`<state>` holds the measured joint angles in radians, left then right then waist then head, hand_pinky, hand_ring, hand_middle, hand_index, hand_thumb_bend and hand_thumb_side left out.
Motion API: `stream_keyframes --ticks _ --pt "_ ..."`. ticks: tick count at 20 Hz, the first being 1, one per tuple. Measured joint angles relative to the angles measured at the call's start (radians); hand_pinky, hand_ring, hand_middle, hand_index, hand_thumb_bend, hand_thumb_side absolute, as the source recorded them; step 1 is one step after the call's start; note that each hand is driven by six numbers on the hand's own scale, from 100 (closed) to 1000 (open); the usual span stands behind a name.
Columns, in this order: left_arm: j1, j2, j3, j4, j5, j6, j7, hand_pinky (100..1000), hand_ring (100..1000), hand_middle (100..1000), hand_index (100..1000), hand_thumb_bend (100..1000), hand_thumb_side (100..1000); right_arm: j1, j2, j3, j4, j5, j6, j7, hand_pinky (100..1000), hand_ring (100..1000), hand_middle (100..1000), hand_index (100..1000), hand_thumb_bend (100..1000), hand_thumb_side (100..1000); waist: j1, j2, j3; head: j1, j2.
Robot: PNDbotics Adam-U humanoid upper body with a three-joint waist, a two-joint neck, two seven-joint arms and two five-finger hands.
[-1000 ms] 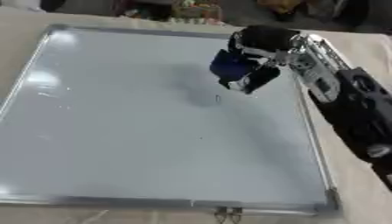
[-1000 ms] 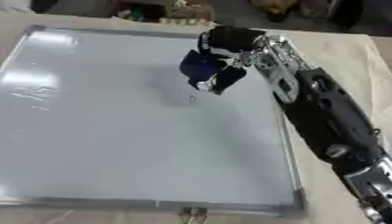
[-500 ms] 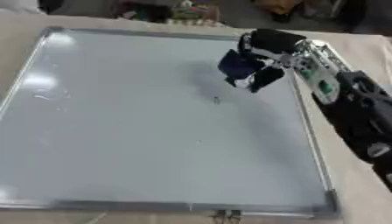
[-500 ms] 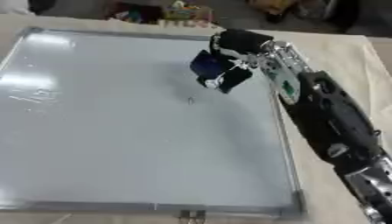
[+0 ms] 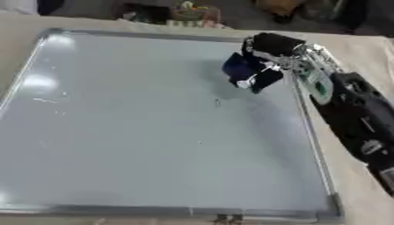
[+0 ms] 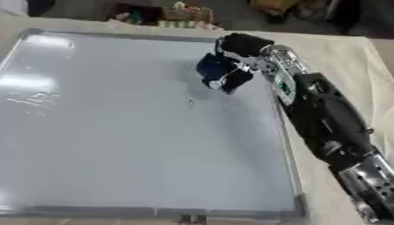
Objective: Wipe the whiteboard clean with a brush.
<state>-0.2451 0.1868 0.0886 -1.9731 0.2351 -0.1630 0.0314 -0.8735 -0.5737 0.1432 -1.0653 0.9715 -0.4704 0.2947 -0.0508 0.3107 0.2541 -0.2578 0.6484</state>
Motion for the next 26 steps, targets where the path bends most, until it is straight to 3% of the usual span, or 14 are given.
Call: stream_keyframes --ticks 10,26 --pt "0.000 -0.003 0.000 0.000 -0.007 -0.001 -0.002 399 476 435 520 100 929 -0.016 0.006 -0.025 0.044 0.017 0.008 -0.013 326 473 208 100 239 570 0.000 0.005 0.000 -0.001 0.000" --pt "-0.001 -0.003 0.000 0.000 -0.007 0.003 -0.006 401 476 436 521 100 930 -0.005 0.038 -0.006 0.043 -0.031 -0.029 0.098 332 474 206 109 299 593 -0.001 0.006 0.000 -0.012 -0.008"
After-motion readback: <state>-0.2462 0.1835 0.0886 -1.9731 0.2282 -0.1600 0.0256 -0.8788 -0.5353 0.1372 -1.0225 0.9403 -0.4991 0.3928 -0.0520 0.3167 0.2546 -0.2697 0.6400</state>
